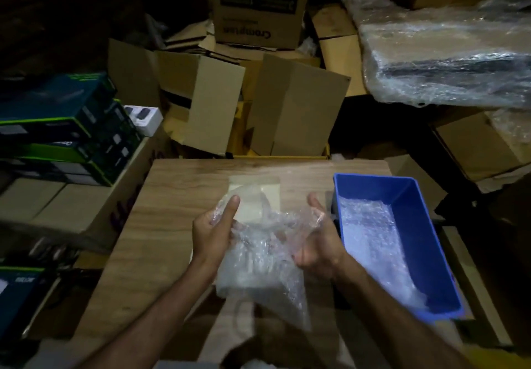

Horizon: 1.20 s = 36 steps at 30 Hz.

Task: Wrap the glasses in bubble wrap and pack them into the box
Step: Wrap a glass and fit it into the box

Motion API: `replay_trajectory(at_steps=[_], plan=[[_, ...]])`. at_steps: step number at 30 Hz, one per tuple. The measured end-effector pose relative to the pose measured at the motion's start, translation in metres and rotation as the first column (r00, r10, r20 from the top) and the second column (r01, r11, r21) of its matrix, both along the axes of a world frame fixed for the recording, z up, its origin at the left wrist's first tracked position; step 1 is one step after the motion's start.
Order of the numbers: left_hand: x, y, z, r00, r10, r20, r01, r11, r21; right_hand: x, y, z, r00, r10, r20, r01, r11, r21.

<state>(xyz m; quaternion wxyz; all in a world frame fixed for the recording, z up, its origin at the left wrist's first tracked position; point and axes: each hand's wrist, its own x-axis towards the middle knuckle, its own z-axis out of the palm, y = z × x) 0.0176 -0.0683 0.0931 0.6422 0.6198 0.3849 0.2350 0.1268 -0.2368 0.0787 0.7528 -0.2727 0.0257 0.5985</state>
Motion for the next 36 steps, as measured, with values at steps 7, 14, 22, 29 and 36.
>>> replay_trajectory(at_steps=[7, 14, 22, 29, 36], plan=[[-0.009, 0.016, -0.016, 0.966, 0.223, -0.130, -0.247, 0.946, -0.211, -0.047, 0.005, -0.019, 0.942, 0.033, 0.334, -0.010, 0.997, -0.072], [-0.027, 0.035, -0.022, 0.993, 0.101, -0.058, -0.105, 0.992, -0.068, -0.036, 0.010, -0.008, 0.895, -0.021, 0.446, 0.222, 0.888, -0.403], [-0.044, 0.047, -0.022, 0.994, -0.104, 0.018, 0.105, 0.987, -0.124, -0.023, 0.017, -0.030, 0.844, -0.215, 0.491, 0.467, 0.745, -0.477], [-0.058, 0.077, -0.023, 0.916, -0.398, 0.059, 0.401, 0.896, -0.192, -0.017, 0.014, -0.026, 0.909, -0.333, 0.250, 0.409, 0.826, -0.387], [-0.057, 0.089, -0.021, 0.902, -0.418, 0.114, 0.431, 0.845, -0.316, -0.017, 0.008, -0.026, 0.655, -0.200, 0.728, 0.661, 0.618, -0.425]])
